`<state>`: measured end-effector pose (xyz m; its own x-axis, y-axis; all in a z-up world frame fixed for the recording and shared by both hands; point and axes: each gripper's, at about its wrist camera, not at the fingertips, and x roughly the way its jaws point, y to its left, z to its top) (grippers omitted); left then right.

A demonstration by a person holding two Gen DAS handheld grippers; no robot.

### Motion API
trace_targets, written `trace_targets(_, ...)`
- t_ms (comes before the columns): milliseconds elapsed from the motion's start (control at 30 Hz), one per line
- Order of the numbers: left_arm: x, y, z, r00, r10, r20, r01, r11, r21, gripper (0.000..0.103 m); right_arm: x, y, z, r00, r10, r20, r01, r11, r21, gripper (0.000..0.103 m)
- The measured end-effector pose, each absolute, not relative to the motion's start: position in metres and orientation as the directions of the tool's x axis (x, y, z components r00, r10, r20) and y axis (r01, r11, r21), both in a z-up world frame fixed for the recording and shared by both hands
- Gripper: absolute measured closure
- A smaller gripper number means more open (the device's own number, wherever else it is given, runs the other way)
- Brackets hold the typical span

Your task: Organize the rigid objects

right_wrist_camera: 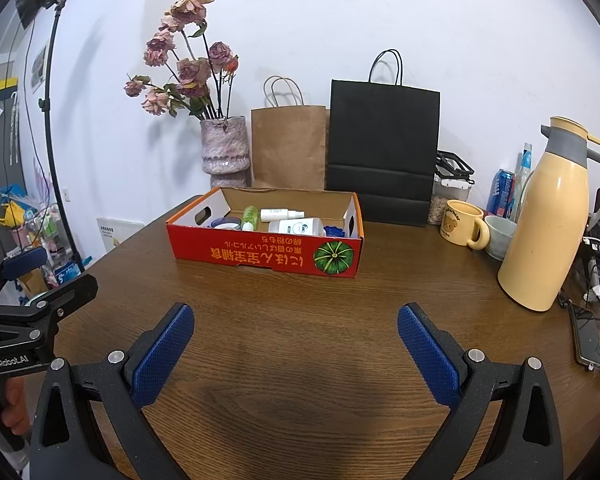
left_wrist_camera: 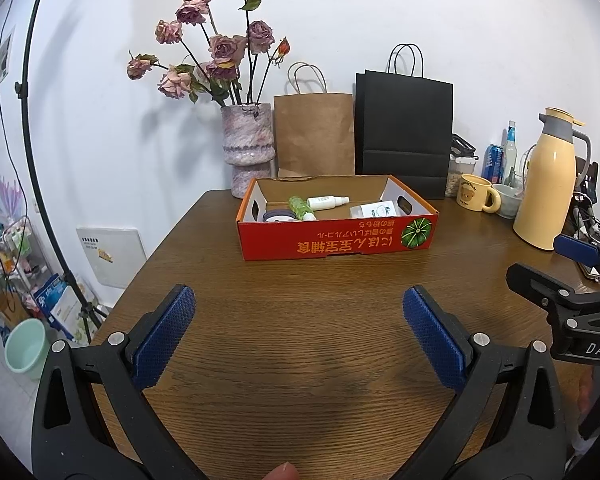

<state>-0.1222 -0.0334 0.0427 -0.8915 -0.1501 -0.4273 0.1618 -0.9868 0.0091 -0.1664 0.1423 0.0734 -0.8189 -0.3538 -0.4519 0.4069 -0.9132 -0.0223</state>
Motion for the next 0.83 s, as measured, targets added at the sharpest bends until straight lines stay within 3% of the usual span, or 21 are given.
trace_targets(833, -0.1203, -0.032, 0.0415, -0.894, -0.139, -0.426, 0.15, -0.989, 0.008, 0.0, -0.1659, 0.1427, 0.069, -0.817, -0.352, -0.457, 0.408, -0.913, -0.025, 0.0)
